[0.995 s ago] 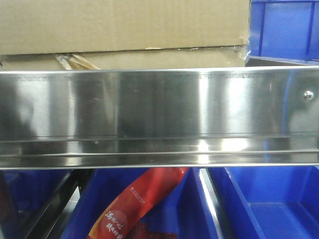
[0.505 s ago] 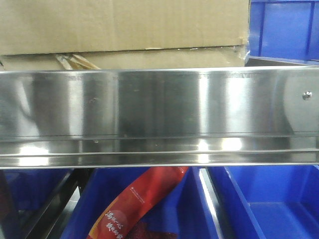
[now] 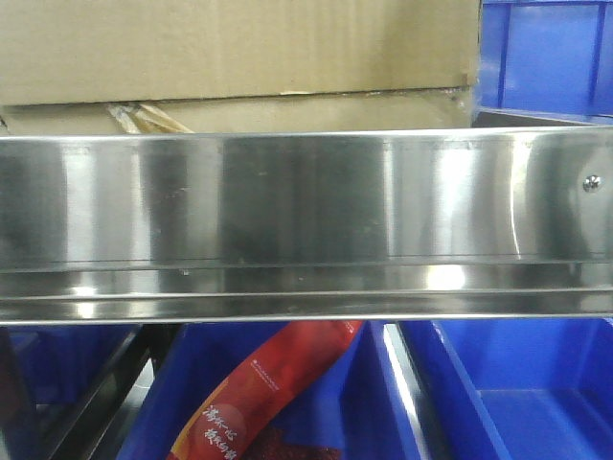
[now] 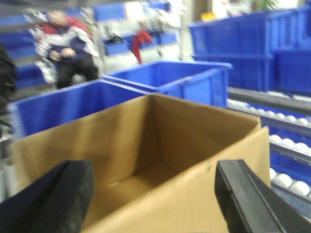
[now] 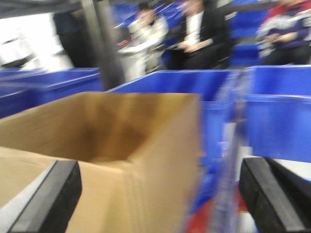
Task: Grab carton from right shelf to conveyor
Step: 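Close both grippers on the carton's side walls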
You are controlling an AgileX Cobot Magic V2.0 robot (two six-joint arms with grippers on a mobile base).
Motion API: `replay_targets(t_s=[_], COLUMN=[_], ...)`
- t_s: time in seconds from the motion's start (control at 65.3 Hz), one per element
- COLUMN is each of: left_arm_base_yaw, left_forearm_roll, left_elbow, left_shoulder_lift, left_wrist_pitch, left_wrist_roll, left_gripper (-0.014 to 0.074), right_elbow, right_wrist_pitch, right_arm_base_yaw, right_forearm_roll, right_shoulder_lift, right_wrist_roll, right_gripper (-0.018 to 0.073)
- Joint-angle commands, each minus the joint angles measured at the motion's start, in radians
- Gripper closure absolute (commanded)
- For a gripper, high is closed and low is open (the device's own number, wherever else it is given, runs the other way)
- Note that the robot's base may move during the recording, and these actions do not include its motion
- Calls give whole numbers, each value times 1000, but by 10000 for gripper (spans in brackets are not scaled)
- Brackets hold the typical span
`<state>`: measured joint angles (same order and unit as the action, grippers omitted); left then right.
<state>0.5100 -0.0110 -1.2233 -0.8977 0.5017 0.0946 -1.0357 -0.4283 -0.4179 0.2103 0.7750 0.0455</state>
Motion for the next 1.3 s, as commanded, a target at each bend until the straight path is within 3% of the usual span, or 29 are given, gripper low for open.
replay_targets(t_s=[0.0,0.23,0.398,0.582,0.765,1.285], left_arm_base_yaw=[8,-111,-208,-246,-248,-307], left_forearm_roll=[-7,-81,-118,-214,-245,-202], left_elbow=[-116,-491,-690,-798,-802,-802], left_shoulder_lift=[-111,-391,-539,-650,-720,-847], left_wrist_pitch=[46,377,568,710,719,719], left_wrist_roll=[-34,-239,-304,-308,-321,-375], left_gripper=[171,171,171,171,171,171], right_elbow=[-123,-562,-881,-1149,-1295,-1300], right_wrist_pitch=[-75,-427,-685,-793,-793,-793], right_arm_base_yaw=[-38,-43,-43,-43,-43,-43], right_forearm_roll=[3,-51,-248,-287,-287,-277], right_shoulder_lift=[120,448,655,851,996,1158], right_wrist_roll=[9,3,-106,-135,-144,-182], right_gripper=[1,1,1,1,1,1])
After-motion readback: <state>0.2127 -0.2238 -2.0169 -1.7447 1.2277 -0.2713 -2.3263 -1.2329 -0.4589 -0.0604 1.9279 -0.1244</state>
